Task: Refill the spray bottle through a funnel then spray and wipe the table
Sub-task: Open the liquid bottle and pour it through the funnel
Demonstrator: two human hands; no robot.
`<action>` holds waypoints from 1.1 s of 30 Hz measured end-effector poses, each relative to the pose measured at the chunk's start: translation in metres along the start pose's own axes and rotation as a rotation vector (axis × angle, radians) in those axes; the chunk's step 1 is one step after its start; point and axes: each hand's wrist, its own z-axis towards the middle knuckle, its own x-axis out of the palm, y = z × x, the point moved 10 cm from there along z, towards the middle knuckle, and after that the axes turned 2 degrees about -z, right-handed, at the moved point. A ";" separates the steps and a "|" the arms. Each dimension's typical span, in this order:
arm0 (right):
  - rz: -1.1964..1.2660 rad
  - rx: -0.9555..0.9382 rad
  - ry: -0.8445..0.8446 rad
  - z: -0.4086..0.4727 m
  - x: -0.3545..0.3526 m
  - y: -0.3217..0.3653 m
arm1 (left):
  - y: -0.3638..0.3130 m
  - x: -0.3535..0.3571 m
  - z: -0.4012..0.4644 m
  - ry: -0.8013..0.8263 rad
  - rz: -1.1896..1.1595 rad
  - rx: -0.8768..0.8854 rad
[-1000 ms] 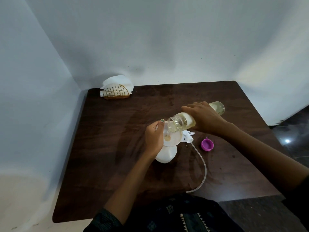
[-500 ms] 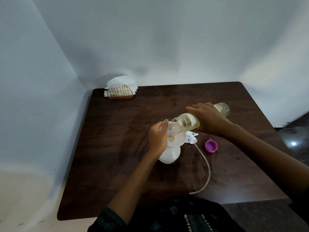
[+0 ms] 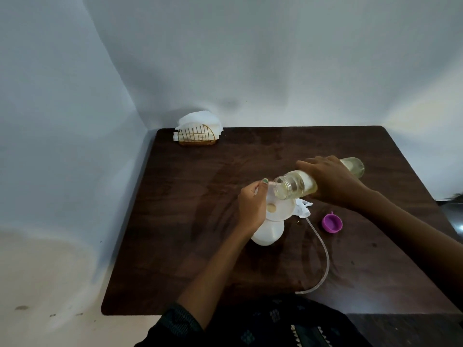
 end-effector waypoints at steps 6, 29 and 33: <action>0.006 0.006 0.018 -0.001 0.000 -0.001 | -0.002 0.001 -0.001 0.005 -0.003 -0.009; -0.026 -0.018 0.007 -0.002 -0.007 -0.001 | -0.006 0.004 -0.001 -0.015 0.004 -0.001; -0.026 -0.022 -0.009 -0.004 -0.009 -0.002 | -0.006 0.007 -0.003 -0.004 -0.002 -0.008</action>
